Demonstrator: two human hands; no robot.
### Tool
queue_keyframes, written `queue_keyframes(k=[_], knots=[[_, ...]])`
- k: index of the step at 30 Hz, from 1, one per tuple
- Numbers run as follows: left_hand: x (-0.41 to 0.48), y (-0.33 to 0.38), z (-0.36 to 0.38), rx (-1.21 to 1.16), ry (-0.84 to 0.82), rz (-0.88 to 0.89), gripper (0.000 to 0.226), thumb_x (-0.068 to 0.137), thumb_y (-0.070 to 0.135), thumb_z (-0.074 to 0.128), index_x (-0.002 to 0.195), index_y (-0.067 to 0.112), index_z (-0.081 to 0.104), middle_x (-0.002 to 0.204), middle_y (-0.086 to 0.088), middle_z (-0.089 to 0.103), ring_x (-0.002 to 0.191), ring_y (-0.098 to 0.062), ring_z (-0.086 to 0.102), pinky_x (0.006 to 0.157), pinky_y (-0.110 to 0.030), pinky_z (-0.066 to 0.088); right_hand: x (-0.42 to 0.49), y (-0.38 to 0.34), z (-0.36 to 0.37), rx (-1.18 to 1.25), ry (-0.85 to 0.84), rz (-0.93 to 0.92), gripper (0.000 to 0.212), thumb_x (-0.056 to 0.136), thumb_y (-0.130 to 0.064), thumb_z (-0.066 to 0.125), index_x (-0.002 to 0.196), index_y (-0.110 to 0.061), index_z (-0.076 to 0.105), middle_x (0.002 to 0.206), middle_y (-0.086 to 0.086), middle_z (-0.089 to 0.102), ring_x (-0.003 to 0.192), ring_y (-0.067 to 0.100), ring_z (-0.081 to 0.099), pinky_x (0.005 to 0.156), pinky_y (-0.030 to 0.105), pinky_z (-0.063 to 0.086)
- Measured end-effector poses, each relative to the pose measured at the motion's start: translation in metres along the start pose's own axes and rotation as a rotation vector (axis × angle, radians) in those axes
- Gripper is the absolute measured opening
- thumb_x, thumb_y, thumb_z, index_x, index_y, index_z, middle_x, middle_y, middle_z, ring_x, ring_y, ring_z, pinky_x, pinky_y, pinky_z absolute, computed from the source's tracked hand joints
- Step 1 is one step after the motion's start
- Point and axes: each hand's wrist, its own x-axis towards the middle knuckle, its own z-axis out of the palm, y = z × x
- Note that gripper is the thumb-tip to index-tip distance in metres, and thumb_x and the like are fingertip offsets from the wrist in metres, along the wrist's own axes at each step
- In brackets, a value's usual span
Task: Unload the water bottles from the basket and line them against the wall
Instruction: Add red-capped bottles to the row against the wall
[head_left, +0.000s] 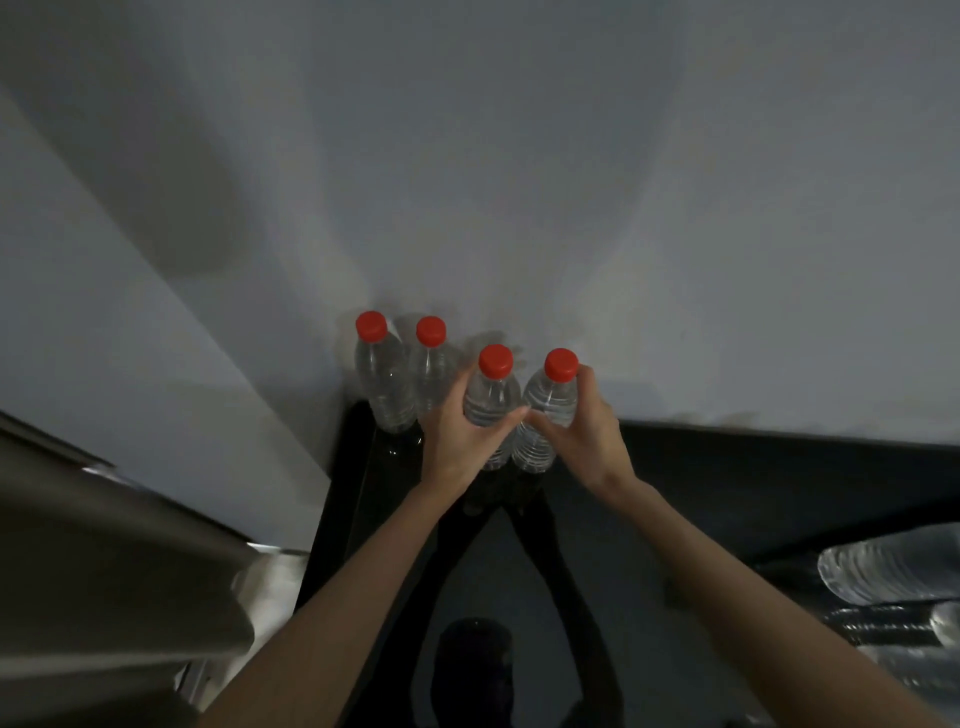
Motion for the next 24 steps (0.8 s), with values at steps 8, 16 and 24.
queue_keyframes(k=[8,16,24], knots=[[0.024,-0.022,0.015,-0.081,-0.081,0.029,0.066,0.080,0.023,0.078,0.137,0.026,0.044,0.122,0.030,0.055,0.118,0.018,0.048,0.097,-0.004,0.037,0.031,0.023,0.002,0.060,-0.049,0.008,0.062,0.078,-0.038,0.077,0.126,-0.028,0.038,0.118,-0.003,0.063,0.103,0.011,0.064,0.085,0.037,0.057],[0.014,-0.035,0.017,-0.140,-0.118,0.023,0.073,0.089,0.036,0.067,0.150,0.026,0.029,0.150,0.012,0.042,0.139,-0.004,0.038,0.111,-0.027,0.036,0.033,0.036,0.003,0.139,-0.098,-0.003,0.077,0.074,-0.049,0.074,0.137,-0.030,0.034,0.133,-0.001,0.053,0.119,0.011,0.057,0.097,0.038,0.052],[-0.024,-0.059,0.020,-0.808,-0.008,-0.891,0.066,0.092,0.043,0.057,0.150,0.025,0.030,0.145,-0.022,0.045,0.121,-0.031,0.056,0.102,-0.039,0.046,0.031,0.050,0.016,0.150,-0.156,0.056,0.083,0.082,-0.045,0.068,0.143,-0.035,0.013,0.141,0.008,0.040,0.130,0.020,0.047,0.108,0.049,0.043]])
